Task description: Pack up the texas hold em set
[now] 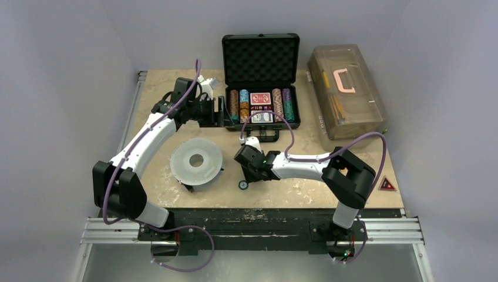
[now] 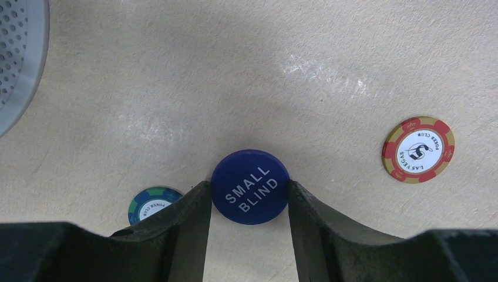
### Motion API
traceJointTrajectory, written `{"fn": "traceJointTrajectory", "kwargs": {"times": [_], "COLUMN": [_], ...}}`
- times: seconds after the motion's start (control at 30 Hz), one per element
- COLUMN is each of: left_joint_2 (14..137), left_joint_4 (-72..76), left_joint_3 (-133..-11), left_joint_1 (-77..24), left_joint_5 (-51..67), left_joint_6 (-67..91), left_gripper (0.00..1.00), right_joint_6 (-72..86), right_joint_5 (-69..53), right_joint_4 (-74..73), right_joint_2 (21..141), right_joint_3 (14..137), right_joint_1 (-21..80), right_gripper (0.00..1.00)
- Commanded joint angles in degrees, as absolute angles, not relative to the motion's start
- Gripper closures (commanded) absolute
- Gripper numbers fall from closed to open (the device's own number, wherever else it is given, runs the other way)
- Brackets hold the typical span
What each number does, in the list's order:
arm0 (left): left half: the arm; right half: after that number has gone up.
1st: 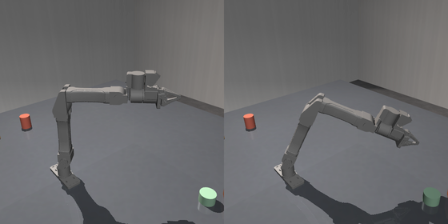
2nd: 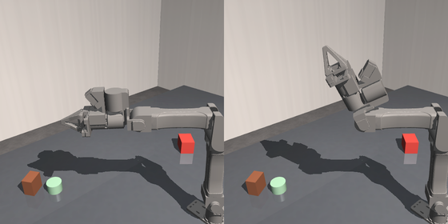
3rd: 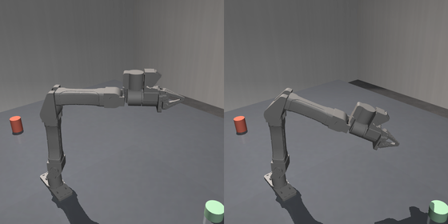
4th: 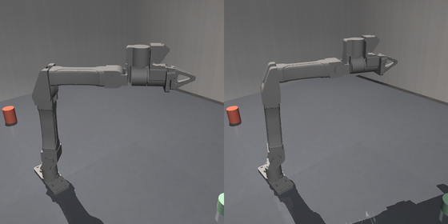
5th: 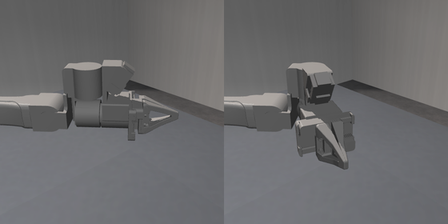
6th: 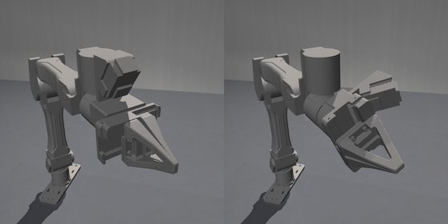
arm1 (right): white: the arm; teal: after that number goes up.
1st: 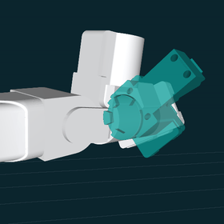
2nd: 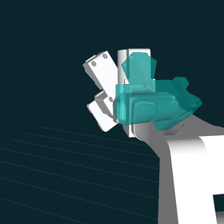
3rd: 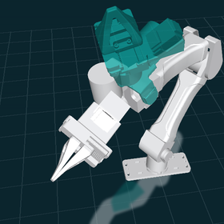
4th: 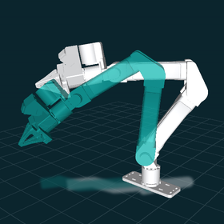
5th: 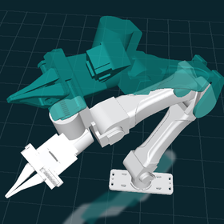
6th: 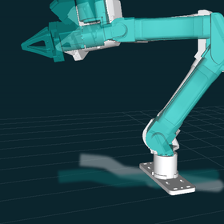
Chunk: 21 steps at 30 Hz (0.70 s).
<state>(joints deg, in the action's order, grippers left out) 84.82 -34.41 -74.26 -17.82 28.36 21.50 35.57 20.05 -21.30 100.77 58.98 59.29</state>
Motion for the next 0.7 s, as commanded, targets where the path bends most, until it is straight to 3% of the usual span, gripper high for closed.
{"fn": "traceJointTrajectory", "kwargs": {"times": [0.0, 0.3, 0.67], "left_joint_2": [87.1, 95.1, 101.7], "left_joint_4": [-33.4, -29.0, -25.7], "left_joint_3": [-76.7, -76.1, -76.2], "left_joint_1": [-18.6, -19.8, -21.5], "left_joint_5": [33.5, 46.1, 52.6], "left_joint_6": [22.2, 28.4, 31.3], "left_gripper": [0.32, 0.35, 0.37], "right_joint_6": [34.4, 29.6, 23.6], "right_joint_5": [21.3, 24.9, 23.9], "right_joint_4": [-20.1, -12.4, -3.2], "right_joint_2": [99.9, 92.6, 84.8], "right_joint_3": [57.2, 52.7, 46.9], "right_joint_1": [59.2, 57.9, 54.7], "right_gripper": [0.56, 0.59, 0.59]}}
